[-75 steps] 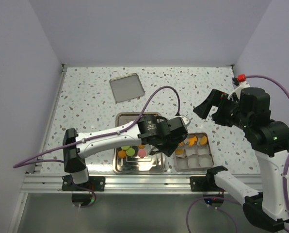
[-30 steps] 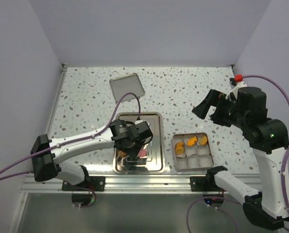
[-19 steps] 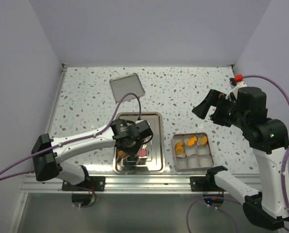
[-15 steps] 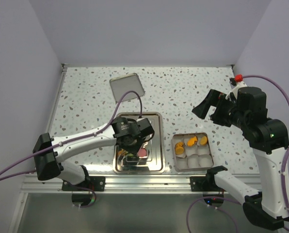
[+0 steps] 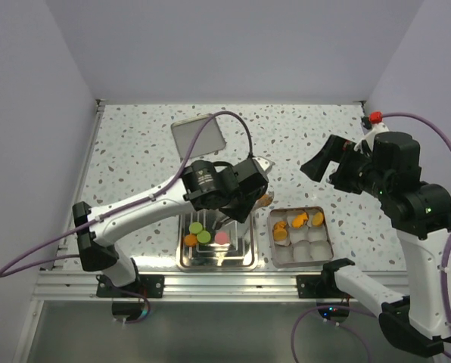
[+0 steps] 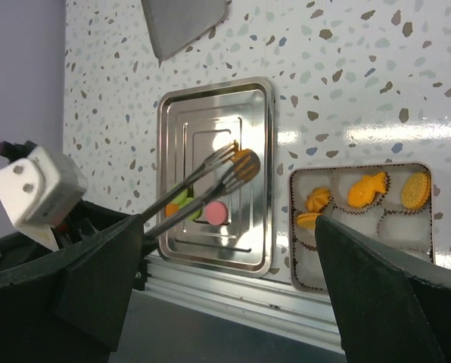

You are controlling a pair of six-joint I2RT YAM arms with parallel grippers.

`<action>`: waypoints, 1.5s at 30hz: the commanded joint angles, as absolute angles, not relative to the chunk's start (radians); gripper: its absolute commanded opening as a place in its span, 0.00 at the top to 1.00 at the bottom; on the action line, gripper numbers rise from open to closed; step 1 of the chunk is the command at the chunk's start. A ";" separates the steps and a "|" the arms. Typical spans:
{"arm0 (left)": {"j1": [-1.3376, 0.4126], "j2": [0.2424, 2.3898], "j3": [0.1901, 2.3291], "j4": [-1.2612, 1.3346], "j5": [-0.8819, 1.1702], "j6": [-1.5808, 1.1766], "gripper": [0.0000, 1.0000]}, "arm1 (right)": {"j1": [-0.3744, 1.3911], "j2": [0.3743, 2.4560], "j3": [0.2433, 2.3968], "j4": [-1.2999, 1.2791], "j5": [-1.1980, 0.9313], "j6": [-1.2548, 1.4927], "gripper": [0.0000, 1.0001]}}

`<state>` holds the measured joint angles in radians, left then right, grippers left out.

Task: Pack the cookies

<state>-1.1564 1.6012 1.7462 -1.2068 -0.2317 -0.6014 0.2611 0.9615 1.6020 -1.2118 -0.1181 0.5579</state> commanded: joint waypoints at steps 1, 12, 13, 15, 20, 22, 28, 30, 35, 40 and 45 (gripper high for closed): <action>-1.230 1.653 1.816 -1.169 -0.181 -0.578 0.70 | 0.265 0.957 1.647 -1.206 -0.087 0.548 0.01; -1.325 1.807 1.881 -0.973 -0.048 -0.612 0.70 | 0.264 0.936 1.640 -1.212 -0.048 0.548 0.01; -1.327 1.812 1.876 -0.963 -0.043 -0.612 0.70 | 0.264 0.934 1.632 -1.210 -0.048 0.548 0.01; -1.328 1.821 1.865 -0.945 -0.038 -0.609 0.70 | 0.264 0.931 1.626 -1.210 -0.049 0.546 0.01; -1.328 1.841 1.845 -0.914 -0.023 -0.603 0.70 | 0.264 0.934 1.623 -1.209 -0.055 0.543 0.01; -1.328 1.847 1.842 -0.911 -0.025 -0.603 0.69 | 0.265 0.934 1.620 -1.207 -0.058 0.543 0.01; -1.328 1.867 1.815 -0.904 -0.034 -0.604 0.65 | 0.267 0.934 1.617 -1.209 -0.060 0.538 0.01; -1.328 1.868 1.807 -0.905 -0.037 -0.604 0.64 | 0.267 0.933 1.614 -1.209 -0.061 0.538 0.01; -1.328 1.873 1.787 -0.899 -0.043 -0.604 0.62 | 0.271 0.931 1.612 -1.210 -0.060 0.538 0.01; -1.328 1.881 1.779 -0.905 -0.060 -0.606 0.57 | 0.276 0.930 1.609 -1.210 -0.060 0.535 0.01; -1.327 1.894 1.782 -0.913 -0.072 -0.603 0.52 | 0.281 0.931 1.606 -1.212 -0.057 0.534 0.01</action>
<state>-1.3243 1.8862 1.7844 -0.9466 -0.0528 -0.6071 0.2722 0.9348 1.6115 -1.2163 -0.0654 0.5556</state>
